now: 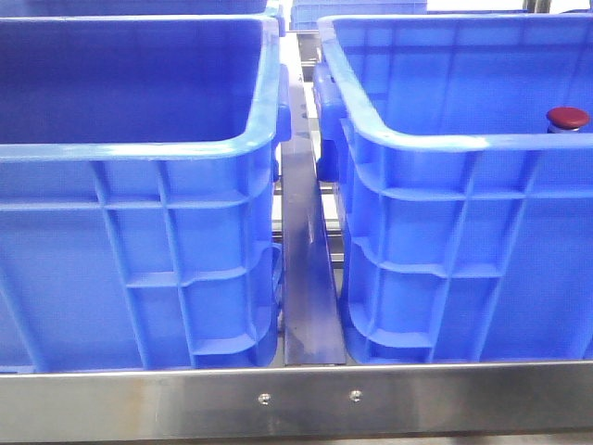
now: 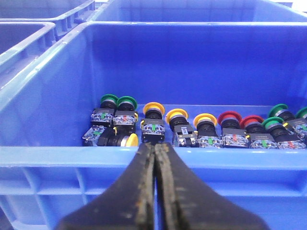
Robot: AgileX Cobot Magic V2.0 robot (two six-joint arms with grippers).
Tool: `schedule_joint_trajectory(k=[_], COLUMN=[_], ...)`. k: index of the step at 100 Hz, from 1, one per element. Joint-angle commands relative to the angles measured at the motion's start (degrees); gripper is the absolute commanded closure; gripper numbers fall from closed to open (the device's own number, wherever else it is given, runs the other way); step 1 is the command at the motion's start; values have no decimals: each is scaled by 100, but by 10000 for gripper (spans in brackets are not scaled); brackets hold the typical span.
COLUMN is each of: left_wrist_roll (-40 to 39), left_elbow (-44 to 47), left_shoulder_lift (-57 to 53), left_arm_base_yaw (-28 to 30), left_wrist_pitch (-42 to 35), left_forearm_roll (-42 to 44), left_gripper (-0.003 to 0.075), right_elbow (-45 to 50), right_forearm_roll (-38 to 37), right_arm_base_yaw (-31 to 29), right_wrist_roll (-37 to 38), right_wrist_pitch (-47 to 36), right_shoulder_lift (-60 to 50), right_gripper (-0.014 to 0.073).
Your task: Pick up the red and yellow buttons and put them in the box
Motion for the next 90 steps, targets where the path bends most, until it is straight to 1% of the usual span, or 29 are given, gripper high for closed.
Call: schedule_joint_trajectory(k=[1,9,42,48,54,59,65,71,76,78,81,84,90], left_wrist_roll=[4,4,4,4,4,4,4,4,4,4,4,4,4], left_elbow=[114,114,114,114,114,114,114,114,114,114,114,114,114], left_shoulder_lift=[-171,-171,-171,-171,-171,-171,-171,-171,-171,-171,-171,-171,-171], left_arm_base_yaw=[-4,-4,-4,-4,-4,-4,-4,-4,-4,-4,-4,-4,-4], left_wrist_pitch=[-527,-527,-527,-527,-527,-527,-527,-527,-527,-527,-527,-527,-527], left_forearm_roll=[-19,-19,-19,-19,-19,-19,-19,-19,-19,-19,-19,-19,-19], left_gripper=[741,741,741,741,741,741,741,741,741,741,741,741,741], right_elbow=[-142,-142,-142,-142,-148,-158,-158,-158,-158,-153,-153,-147,-74], right_forearm_roll=[65,65,48,-144,-608,-1106,-1863,-3003,-3958,-4367,-4932,-5617,-6602], right_arm_base_yaw=[-21,-55,-21,-21,-21,-21,-21,-21,-21,-21,-21,-28,-58], right_wrist_roll=[-40,-40,-40,-20,208,690,1636,2673,3849,4150,4889,5451,6550], right_wrist_pitch=[-425,-657,-1049,-1043,-987,-908,-850,-782,-749,-749,-749,-749,-863], right_shoulder_lift=[79,79,79,79,79,79,79,79,79,79,79,79,79], right_gripper=[663,663,663,663,663,663,663,663,663,663,663,663,663])
